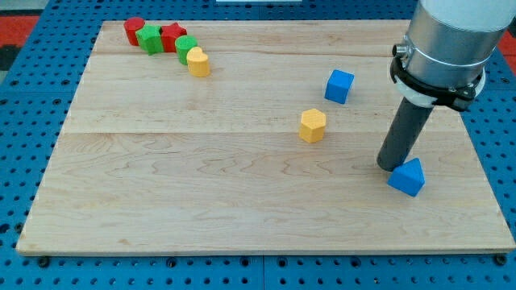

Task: Nudge the yellow hexagon down a bit

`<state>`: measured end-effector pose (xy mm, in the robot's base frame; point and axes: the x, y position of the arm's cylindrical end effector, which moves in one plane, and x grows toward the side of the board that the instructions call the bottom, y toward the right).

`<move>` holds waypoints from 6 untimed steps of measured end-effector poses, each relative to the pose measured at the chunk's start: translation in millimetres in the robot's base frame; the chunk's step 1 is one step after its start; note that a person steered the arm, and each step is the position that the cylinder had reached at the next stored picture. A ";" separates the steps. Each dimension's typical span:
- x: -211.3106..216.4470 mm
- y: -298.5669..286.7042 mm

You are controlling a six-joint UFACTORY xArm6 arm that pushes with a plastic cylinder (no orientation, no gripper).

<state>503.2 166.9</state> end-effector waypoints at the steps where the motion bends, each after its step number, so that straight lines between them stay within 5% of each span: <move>1: 13.0 19.5; 3: -17.0 6.5; 4: -84.5 0.7; 6: -86.4 -142.0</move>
